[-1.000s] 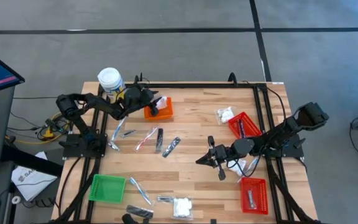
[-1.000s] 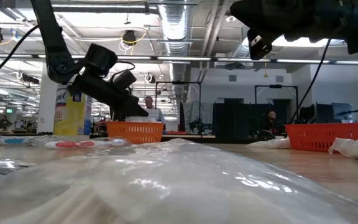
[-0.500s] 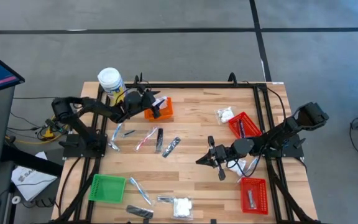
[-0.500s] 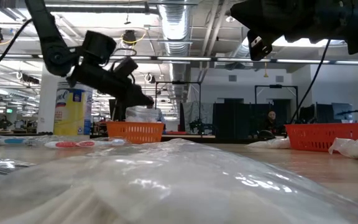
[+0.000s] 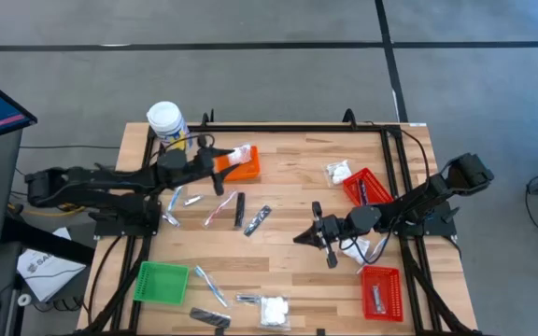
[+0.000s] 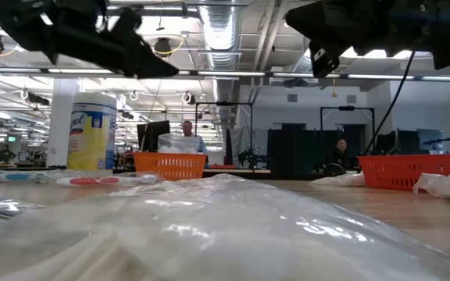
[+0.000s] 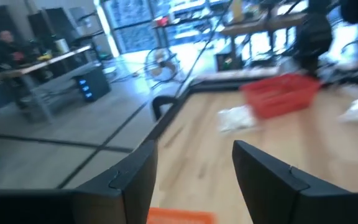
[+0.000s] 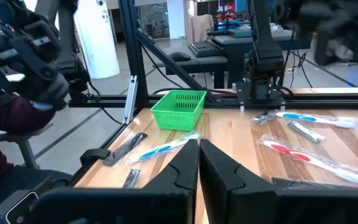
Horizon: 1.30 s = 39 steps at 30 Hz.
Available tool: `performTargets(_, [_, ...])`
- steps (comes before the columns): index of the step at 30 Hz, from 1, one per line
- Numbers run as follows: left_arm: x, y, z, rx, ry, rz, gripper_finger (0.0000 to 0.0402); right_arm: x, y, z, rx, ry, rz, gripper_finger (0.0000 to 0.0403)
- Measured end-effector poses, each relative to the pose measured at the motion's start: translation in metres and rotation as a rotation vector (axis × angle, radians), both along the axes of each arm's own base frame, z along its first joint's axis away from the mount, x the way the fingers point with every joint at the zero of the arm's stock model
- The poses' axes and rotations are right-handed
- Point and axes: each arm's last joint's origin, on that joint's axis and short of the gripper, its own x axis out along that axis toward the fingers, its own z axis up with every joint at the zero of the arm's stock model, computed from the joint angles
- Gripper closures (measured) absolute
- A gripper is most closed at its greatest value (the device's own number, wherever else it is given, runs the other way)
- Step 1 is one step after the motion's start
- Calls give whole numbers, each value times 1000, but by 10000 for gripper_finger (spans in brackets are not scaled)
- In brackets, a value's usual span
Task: Pick & Place Travel size toiletries
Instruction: Put the red toothbrush into the green basket
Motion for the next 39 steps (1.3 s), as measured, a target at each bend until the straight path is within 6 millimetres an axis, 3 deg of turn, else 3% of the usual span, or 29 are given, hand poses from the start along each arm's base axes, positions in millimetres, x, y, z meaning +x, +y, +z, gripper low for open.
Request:
performTargets(7, [-17,-30,8,-130,17,-113,224,0,0,0,0,0,0,395])
performTargets(20, [-43,-62,-30,-348,413,-12,236,0,0,0,2,2,1,395])
performTargets(27, [-52,-71,-39,-374,531,-25,240,0,0,0,38,9,-1,395])
performTargets(31, [-53,-73,-41,-403,536,-19,240,0,0,1,46,5,-2,395])
performTargets(35, [-51,-73,-41,-542,464,63,245,0,0,1,47,2,-2,395])
performTargets(39, [-44,-83,-42,-569,455,-21,248,0,0,1,57,-1,-2,395])
